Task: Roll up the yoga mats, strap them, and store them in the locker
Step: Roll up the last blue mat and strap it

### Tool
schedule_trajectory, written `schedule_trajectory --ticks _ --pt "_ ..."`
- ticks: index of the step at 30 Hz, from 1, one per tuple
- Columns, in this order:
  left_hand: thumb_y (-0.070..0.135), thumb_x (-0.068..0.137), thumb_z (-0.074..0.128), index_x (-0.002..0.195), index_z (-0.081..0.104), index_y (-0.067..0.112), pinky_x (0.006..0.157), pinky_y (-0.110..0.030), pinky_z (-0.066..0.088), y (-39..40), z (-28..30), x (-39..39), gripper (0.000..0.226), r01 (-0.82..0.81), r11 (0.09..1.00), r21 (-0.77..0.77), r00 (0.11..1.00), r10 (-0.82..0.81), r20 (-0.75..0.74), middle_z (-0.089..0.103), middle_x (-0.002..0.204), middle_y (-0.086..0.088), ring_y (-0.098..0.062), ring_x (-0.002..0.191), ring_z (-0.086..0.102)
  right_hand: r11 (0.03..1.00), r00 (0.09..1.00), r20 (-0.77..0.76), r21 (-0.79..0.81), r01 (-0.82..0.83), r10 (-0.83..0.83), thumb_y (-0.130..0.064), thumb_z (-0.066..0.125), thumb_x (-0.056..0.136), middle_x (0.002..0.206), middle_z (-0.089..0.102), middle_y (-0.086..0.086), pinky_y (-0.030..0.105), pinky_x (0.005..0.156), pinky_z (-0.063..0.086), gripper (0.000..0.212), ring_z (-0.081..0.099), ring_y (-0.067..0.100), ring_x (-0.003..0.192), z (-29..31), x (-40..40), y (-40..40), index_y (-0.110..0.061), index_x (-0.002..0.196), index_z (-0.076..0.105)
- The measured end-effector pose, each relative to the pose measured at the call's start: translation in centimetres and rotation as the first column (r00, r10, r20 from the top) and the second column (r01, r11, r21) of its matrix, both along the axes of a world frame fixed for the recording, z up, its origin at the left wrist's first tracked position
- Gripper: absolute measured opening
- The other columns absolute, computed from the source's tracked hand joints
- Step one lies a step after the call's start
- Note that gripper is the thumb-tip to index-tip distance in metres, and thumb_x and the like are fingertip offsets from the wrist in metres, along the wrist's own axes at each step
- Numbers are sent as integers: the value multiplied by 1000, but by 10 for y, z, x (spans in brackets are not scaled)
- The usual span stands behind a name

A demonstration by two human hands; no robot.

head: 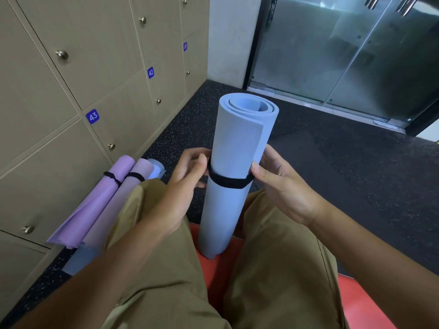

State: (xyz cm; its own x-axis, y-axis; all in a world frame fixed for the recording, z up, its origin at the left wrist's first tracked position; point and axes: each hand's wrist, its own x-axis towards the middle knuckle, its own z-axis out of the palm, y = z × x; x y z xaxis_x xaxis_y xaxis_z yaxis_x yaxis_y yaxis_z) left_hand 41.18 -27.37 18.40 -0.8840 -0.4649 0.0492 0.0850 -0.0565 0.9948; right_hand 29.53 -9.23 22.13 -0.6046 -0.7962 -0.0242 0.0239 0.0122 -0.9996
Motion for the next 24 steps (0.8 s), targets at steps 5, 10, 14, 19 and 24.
schedule_trajectory --ticks 5,10,14,19,24 --pt "46 91 70 151 36 29 115 -40 41 2 -8 -8 71 196 973 -121 980 -199 -12 54 150 6 -10 140 49 999 999 -20 7 50 -50 -20 58 103 145 58 6 52 119 35 45 52 27 137 -1 -12 -4 -17 147 50" --pt "43 77 85 149 34 34 115 -54 40 1 -13 -36 89 128 981 -144 992 -129 4 54 147 11 -13 139 51 998 998 -25 8 57 -57 -20 55 104 141 63 3 43 113 43 40 57 23 132 5 -24 -10 -15 144 54" --pt "37 74 87 146 39 31 113 -53 44 -8 -7 -61 87 96 980 -175 994 -103 -30 58 143 9 -12 134 55 996 993 -73 15 92 -91 -22 54 104 136 65 1 38 103 51 39 62 19 126 13 -41 -12 -19 143 54" --pt "46 72 88 145 40 37 110 -47 48 -40 19 -95 88 42 943 -330 997 -58 -41 57 141 19 -4 131 55 981 975 -144 75 180 -168 -29 57 103 137 63 -11 23 86 56 41 61 5 123 17 -70 -14 -30 143 52" --pt "45 73 89 140 42 38 108 -40 47 -82 31 -127 82 -16 863 -504 1000 14 -8 59 137 21 0 125 56 961 961 -233 193 198 -151 -31 65 99 134 62 -11 15 80 55 41 64 -4 110 6 -102 -31 -31 139 55"
